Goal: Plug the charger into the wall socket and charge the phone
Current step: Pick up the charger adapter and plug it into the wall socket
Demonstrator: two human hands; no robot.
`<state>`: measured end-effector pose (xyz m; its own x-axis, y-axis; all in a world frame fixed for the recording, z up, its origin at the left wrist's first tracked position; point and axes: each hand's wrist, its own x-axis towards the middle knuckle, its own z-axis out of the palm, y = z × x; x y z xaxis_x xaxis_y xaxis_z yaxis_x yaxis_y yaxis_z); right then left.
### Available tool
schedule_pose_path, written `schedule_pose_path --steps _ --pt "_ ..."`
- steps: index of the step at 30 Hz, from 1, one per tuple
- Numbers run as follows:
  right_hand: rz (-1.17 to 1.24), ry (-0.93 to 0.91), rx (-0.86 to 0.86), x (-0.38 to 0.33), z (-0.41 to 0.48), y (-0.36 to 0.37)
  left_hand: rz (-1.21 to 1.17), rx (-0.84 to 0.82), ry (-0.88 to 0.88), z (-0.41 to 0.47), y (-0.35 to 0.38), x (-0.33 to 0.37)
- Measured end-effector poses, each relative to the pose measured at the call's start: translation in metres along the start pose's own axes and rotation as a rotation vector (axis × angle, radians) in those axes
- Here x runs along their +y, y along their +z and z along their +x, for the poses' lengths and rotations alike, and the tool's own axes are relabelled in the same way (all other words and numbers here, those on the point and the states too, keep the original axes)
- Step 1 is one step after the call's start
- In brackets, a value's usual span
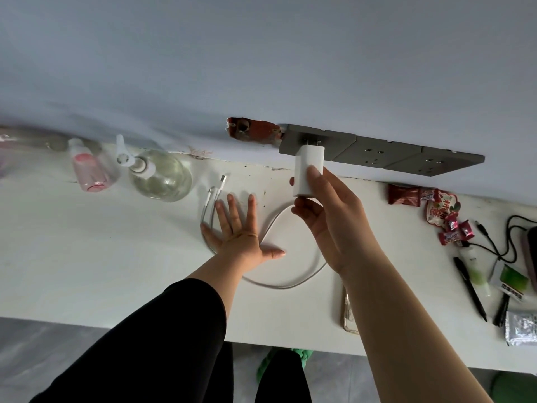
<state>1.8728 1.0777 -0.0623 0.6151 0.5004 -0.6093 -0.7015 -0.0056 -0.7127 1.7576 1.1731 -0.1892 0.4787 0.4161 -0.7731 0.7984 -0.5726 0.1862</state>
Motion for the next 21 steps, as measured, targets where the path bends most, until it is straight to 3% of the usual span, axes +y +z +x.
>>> schedule_pose_path --steps 9,21 --pt "0.163 -0.012 0.133 0.003 -0.002 0.015 0.019 0.021 -0.002 0.003 0.005 -0.002" --pt "0.129 0.010 0.164 -0.005 0.000 0.018 0.012 0.022 -0.006 0.004 0.006 -0.002"
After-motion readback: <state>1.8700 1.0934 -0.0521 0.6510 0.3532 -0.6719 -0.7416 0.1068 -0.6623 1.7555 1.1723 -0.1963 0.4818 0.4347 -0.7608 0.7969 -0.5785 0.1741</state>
